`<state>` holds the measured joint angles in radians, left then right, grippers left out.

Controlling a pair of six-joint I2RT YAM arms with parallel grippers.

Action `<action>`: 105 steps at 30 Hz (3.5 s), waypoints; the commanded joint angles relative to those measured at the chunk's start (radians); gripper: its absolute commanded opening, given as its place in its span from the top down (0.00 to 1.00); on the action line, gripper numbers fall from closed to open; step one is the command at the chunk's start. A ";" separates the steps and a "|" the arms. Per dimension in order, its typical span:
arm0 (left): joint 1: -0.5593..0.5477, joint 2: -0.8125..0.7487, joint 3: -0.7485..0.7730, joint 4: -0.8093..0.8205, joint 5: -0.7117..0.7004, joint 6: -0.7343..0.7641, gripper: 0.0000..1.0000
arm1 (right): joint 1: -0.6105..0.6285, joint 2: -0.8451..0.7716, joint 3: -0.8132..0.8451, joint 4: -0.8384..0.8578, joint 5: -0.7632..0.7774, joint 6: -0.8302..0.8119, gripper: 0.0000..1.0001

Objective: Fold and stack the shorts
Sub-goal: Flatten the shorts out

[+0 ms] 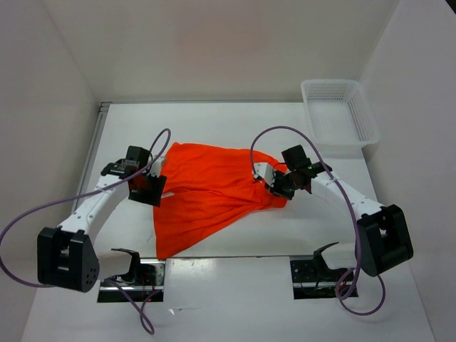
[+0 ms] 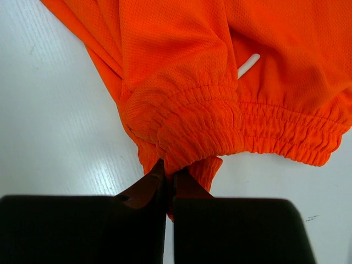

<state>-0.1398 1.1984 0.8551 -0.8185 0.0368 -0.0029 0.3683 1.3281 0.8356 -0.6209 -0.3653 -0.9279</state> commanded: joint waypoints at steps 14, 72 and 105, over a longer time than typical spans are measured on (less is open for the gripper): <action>-0.320 0.035 -0.180 0.183 -0.211 0.003 0.33 | -0.005 0.025 0.034 0.059 0.048 -0.017 1.00; -0.012 -0.290 1.001 0.208 -0.310 0.003 1.00 | -0.193 -0.322 1.069 0.053 -0.304 0.694 1.00; 0.152 0.820 1.923 0.047 -0.072 0.003 1.00 | -0.193 0.623 1.688 0.267 -0.034 0.850 1.00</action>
<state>0.0441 2.1788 2.7533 -0.7498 -0.0971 -0.0036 0.1802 2.0773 2.4596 -0.4068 -0.4377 -0.0586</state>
